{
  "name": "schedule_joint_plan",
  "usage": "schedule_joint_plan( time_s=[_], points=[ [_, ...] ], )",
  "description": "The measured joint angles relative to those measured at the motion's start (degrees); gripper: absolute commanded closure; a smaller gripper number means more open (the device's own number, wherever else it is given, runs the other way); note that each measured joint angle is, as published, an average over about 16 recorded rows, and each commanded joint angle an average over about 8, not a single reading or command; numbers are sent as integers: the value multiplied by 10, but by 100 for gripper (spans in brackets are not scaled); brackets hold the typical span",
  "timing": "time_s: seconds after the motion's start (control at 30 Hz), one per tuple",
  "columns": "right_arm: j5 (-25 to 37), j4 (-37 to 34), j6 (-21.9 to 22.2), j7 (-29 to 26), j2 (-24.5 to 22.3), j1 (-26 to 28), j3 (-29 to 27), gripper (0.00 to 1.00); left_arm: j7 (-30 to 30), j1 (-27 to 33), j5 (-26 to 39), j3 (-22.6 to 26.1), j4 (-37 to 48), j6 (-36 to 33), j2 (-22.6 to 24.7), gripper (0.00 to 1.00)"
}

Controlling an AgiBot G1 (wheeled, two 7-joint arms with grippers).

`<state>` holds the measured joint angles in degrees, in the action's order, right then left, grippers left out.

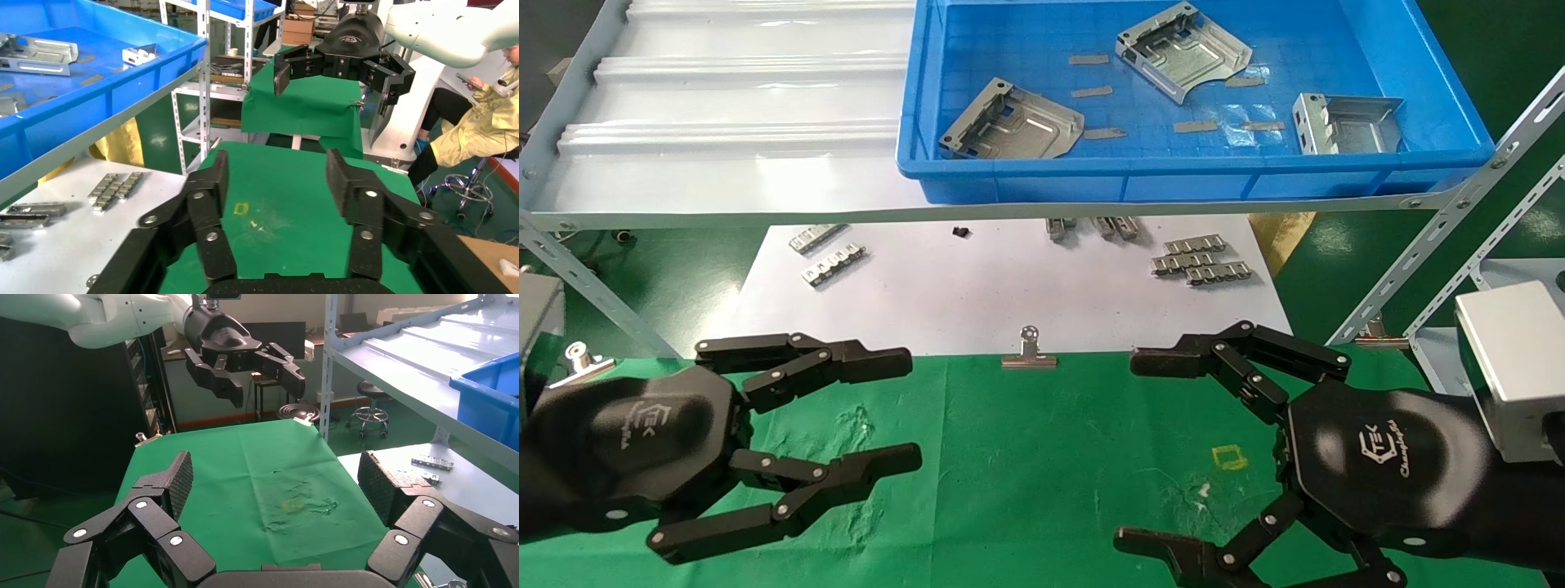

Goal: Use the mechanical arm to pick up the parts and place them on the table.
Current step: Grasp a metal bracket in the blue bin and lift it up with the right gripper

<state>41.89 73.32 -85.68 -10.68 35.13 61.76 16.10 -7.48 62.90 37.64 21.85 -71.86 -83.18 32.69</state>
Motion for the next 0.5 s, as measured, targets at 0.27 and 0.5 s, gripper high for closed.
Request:
schedule_joint_plan(
  time_s=[0.27,0.5],
  points=[
    [0,0,0,0,0,0,0,0,0,0,0,0,0,0,0,100],
    [2,0,1,0,0,3,0,0,0,0,0,0,0,0,0,100]
  ],
)
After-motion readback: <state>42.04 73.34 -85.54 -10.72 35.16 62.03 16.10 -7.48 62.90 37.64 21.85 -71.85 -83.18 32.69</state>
